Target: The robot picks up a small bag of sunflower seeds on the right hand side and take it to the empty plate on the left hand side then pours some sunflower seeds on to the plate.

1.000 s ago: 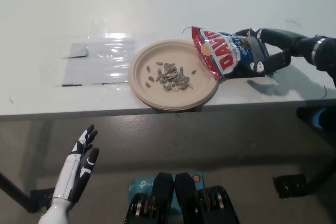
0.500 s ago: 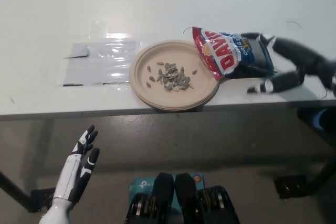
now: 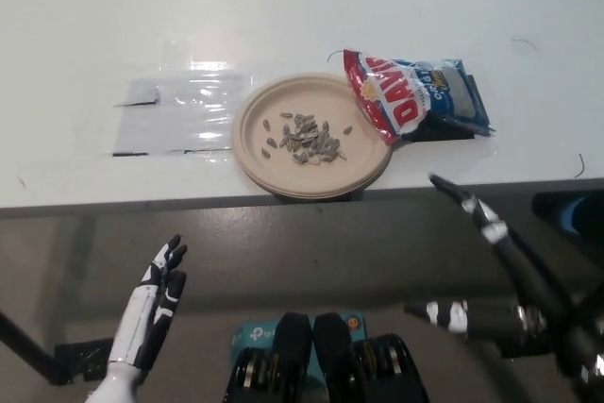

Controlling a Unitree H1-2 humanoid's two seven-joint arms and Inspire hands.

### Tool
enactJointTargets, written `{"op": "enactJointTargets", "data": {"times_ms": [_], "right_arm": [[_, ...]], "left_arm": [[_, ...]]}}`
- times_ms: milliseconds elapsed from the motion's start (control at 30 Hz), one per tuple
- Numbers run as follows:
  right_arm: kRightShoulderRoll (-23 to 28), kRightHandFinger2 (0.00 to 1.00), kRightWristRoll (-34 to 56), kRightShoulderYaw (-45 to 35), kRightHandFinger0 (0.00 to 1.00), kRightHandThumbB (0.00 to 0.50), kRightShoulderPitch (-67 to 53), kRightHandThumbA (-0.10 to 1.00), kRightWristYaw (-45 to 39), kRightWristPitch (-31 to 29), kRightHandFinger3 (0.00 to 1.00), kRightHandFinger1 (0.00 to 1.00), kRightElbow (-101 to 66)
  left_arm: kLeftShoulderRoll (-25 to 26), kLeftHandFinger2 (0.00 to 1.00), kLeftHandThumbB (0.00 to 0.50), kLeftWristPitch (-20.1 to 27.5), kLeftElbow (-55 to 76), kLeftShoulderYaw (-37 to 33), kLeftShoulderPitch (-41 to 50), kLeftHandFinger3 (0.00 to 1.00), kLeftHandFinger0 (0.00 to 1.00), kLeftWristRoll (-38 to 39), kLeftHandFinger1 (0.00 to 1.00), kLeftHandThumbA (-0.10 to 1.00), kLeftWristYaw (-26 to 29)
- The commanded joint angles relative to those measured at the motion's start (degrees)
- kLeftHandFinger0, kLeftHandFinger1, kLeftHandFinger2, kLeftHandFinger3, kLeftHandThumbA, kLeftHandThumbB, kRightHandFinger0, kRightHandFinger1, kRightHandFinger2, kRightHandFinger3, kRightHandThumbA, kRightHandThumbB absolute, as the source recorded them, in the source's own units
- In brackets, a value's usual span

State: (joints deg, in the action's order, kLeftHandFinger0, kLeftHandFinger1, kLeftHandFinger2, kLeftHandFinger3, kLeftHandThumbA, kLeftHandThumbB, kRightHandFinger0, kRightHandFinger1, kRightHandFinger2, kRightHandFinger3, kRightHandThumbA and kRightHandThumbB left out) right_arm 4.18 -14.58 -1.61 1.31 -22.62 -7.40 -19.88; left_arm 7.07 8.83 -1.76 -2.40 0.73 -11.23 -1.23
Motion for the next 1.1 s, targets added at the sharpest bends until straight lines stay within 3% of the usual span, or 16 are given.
{"op": "enactJointTargets", "data": {"times_ms": [0, 67, 100, 200, 233, 333, 600, 800, 867, 1067], "right_arm": [[-5.4, 1.0, 5.6, -2.3, 1.0, 0.381, -3.6, 1.0, 11.0, -13.4, 1.0, 1.0, -0.4], [-6.2, 1.0, 3.9, -2.0, 1.0, 0.349, -3.7, 1.0, 12.0, -16.2, 1.0, 1.0, 4.7], [-6.3, 1.0, 3.1, -1.9, 1.0, 0.367, -4.1, 1.0, 12.1, -15.8, 1.0, 1.0, 6.6], [-5.6, 1.0, -1.7, -0.9, 1.0, 0.331, -3.7, 1.0, 15.4, -19.5, 1.0, 1.0, 14.1], [-4.8, 1.0, -4.1, 0.0, 1.0, 0.328, -3.6, 1.0, 17.0, -19.5, 1.0, 1.0, 15.5], [-4.5, 1.0, -5.3, 1.4, 1.0, 0.379, -3.8, 1.0, 18.6, -19.5, 1.0, 1.0, 19.0], [-0.9, 1.0, -8.1, 6.9, 1.0, 0.323, -4.0, 1.0, 25.0, -19.5, 1.0, 1.0, 23.1], [-0.2, 1.0, -7.9, 7.9, 1.0, 0.324, -2.9, 1.0, 26.2, -19.5, 1.0, 1.0, 24.9], [0.3, 1.0, -8.2, 8.7, 1.0, 0.291, -2.4, 1.0, 27.1, -19.5, 1.0, 1.0, 25.5], [-0.1, 1.0, -8.2, 8.7, 1.0, 0.328, -1.8, 1.0, 26.5, -19.5, 1.0, 1.0, 26.0]], "left_arm": [[-0.5, 1.0, 0.166, 5.1, 1.2, -0.3, 2.0, 1.0, 1.0, 4.8, 1.0, 1.0, -1.4], [-0.2, 1.0, 0.176, 5.9, 0.9, -0.6, 2.5, 1.0, 1.0, 4.2, 1.0, 1.0, -1.4], [-0.2, 1.0, 0.186, 6.2, 0.5, -0.6, 2.6, 1.0, 1.0, 4.5, 1.0, 1.0, -1.5], [-0.1, 1.0, 0.182, 6.6, 0.1, -0.9, 3.1, 1.0, 1.0, 4.7, 1.0, 1.0, -1.7], [0.0, 1.0, 0.18, 6.7, 0.2, -0.9, 3.3, 1.0, 1.0, 4.9, 1.0, 1.0, -1.8], [0.1, 1.0, 0.165, 6.5, 1.2, -0.8, 4.3, 1.0, 1.0, 4.5, 1.0, 1.0, -1.8], [0.3, 1.0, 0.167, 7.4, 0.8, -1.2, 4.6, 1.0, 1.0, 3.8, 1.0, 1.0, -1.6], [0.3, 1.0, 0.162, 6.4, 1.2, -1.4, 4.1, 1.0, 1.0, 2.9, 1.0, 1.0, -1.4], [0.3, 1.0, 0.138, 7.2, 0.7, -1.2, 3.8, 1.0, 1.0, 3.5, 1.0, 1.0, -1.4], [0.5, 1.0, 0.148, 6.7, 1.0, -1.2, 3.1, 1.0, 1.0, 2.8, 1.0, 1.0, -1.3]]}}
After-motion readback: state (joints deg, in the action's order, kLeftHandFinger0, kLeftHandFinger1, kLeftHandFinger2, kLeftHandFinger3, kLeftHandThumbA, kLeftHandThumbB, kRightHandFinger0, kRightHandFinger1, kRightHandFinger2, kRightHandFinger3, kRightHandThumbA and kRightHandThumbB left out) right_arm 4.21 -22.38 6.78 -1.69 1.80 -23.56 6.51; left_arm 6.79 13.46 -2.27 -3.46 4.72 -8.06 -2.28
